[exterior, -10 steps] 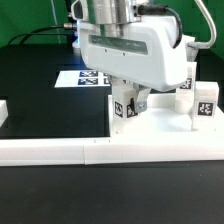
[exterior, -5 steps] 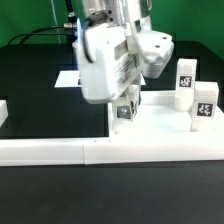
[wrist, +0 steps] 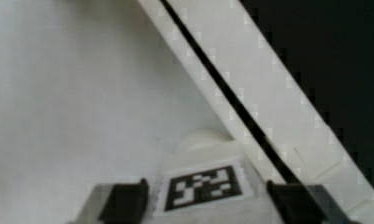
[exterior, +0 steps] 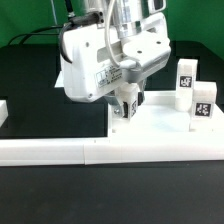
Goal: Assemble square table
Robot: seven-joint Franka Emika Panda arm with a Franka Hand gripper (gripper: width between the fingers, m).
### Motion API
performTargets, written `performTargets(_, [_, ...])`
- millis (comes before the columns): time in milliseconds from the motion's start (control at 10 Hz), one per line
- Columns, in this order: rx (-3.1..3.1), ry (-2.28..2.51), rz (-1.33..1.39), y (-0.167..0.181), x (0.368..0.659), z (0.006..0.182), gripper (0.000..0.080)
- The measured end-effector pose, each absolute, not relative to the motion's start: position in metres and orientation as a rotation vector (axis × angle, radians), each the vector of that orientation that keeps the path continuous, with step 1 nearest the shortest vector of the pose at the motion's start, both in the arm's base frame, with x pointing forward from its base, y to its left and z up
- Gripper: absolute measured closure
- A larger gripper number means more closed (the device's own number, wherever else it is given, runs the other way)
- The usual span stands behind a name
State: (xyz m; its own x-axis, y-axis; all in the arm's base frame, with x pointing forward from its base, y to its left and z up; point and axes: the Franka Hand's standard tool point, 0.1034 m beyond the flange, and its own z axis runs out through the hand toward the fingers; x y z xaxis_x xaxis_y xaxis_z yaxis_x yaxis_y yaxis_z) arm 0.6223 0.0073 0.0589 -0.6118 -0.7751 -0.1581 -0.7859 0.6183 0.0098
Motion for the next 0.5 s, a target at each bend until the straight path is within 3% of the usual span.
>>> performTargets(200, [-1.312,2.697,0.117,0.009,0.623,0.060,0.0182])
performTargets(300, [-1.329,2.673,0.117,0.014,0.625,0.069,0.0182])
performTargets(500, [-1.318,2.608,0.114,0.027,0.623,0.111,0.0150])
